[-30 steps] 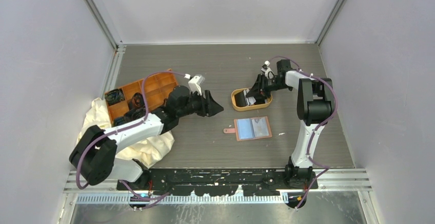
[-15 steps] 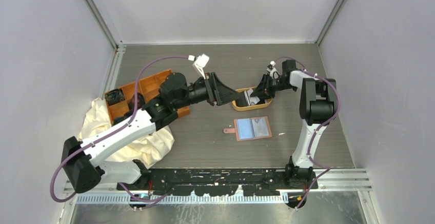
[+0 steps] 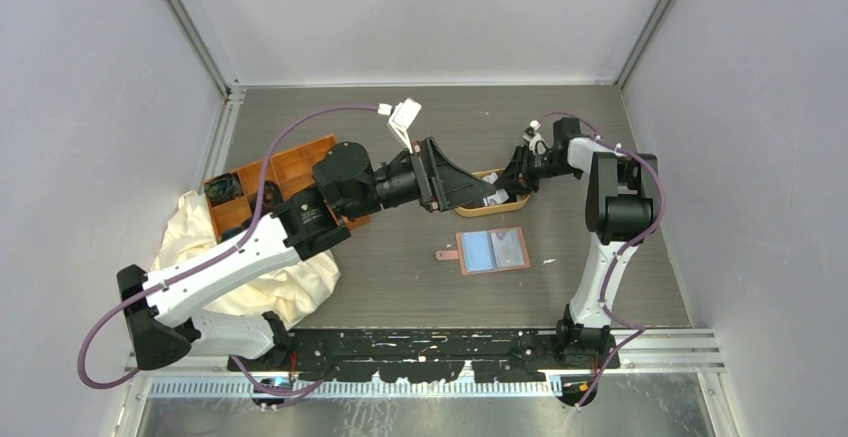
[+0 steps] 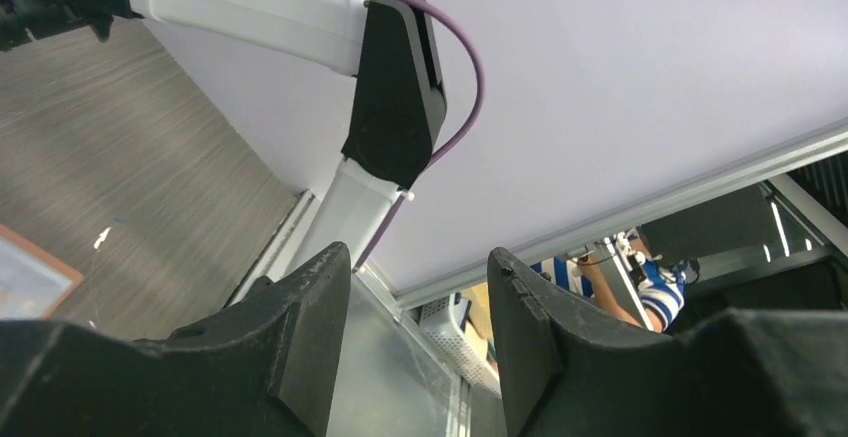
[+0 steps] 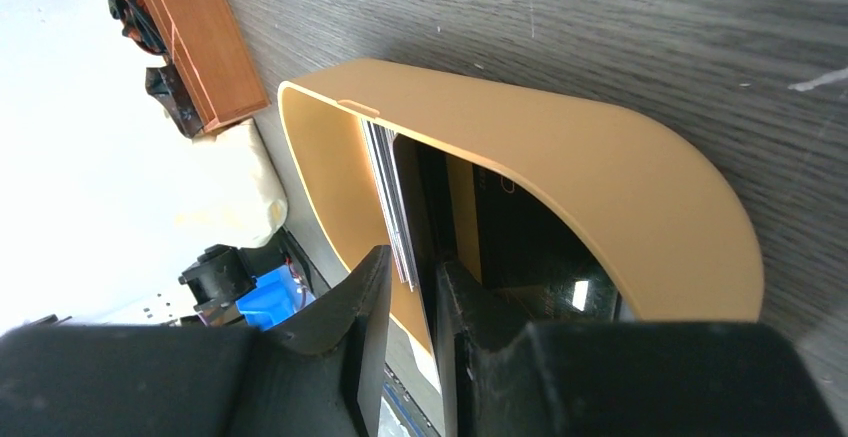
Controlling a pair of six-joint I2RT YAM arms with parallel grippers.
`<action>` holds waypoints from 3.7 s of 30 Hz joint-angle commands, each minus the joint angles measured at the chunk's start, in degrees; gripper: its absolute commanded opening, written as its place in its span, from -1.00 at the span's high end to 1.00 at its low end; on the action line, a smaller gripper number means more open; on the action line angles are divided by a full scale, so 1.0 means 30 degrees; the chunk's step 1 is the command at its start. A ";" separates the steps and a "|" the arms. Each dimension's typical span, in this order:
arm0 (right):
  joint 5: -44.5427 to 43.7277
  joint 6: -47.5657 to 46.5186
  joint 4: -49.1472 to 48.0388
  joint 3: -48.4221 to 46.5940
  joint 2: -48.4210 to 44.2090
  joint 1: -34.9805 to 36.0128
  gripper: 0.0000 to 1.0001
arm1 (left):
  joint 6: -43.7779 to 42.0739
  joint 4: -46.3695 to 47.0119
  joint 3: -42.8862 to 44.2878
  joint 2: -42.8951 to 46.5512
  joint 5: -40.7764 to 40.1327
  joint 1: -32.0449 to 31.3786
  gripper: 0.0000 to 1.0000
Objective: Put the credit cards into the card holder
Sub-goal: Pick up the credit card from the storage box, then insert the credit card into the card holder.
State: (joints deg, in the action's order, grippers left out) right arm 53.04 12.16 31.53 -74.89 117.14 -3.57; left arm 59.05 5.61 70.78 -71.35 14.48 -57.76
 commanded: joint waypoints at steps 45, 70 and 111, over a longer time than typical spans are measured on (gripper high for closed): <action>-0.0050 -0.0557 0.0215 -0.0167 -0.1696 -0.1063 0.56 | -0.6555 0.0378 -0.7850 -0.0940 0.3625 0.6838 -0.18; 0.0157 -0.3084 0.0471 0.0675 -0.6797 -0.1358 0.99 | -0.0692 1.1997 -1.1435 -0.2490 0.5953 0.6629 -0.13; 0.4780 -0.6678 -0.1314 0.6013 -1.6680 0.6842 0.53 | -0.6218 1.3886 -1.0598 -0.1118 0.6376 0.4699 1.00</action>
State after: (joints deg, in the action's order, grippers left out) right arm 69.89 2.48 19.20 -52.75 66.81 16.19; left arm 42.61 46.11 36.84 -74.26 31.09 -43.57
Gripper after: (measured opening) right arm 0.078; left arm 0.010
